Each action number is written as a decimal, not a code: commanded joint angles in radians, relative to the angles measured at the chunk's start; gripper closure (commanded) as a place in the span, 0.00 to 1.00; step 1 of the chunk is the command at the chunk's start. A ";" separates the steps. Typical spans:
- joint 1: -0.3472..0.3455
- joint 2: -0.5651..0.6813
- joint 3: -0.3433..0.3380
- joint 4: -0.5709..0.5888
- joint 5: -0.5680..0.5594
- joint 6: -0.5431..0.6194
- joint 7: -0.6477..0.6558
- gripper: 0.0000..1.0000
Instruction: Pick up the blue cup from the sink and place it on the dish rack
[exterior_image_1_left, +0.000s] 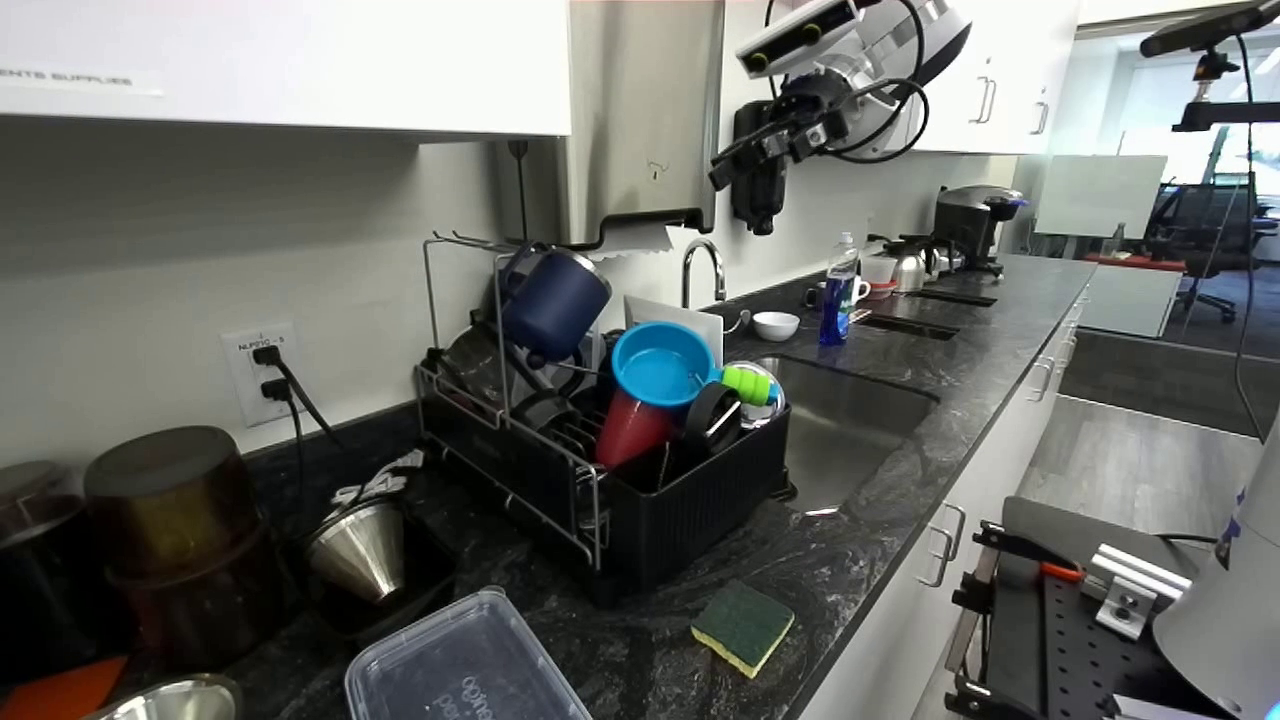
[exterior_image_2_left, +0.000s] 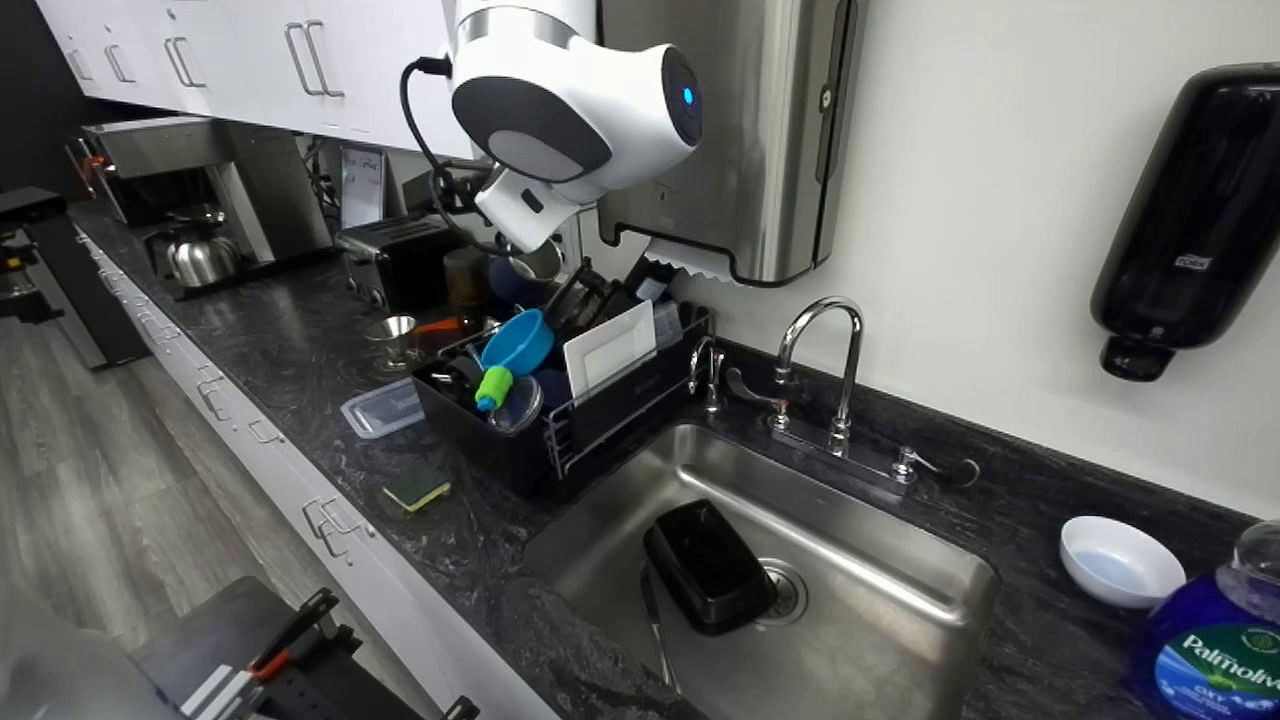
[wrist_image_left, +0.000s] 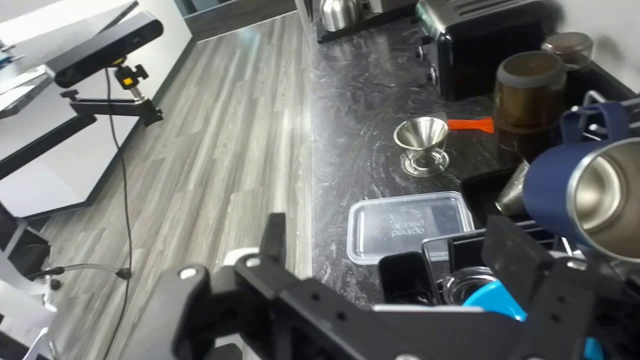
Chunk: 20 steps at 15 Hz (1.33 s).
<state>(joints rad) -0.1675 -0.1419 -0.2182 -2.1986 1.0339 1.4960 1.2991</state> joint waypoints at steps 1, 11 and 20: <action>-0.026 0.047 -0.006 0.046 -0.052 -0.141 -0.098 0.00; -0.045 0.289 -0.023 0.240 -0.303 -0.444 -0.484 0.00; -0.038 0.392 -0.025 0.385 -0.456 -0.573 -0.695 0.00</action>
<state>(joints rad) -0.2039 0.2135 -0.2476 -1.8688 0.6152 0.9808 0.6666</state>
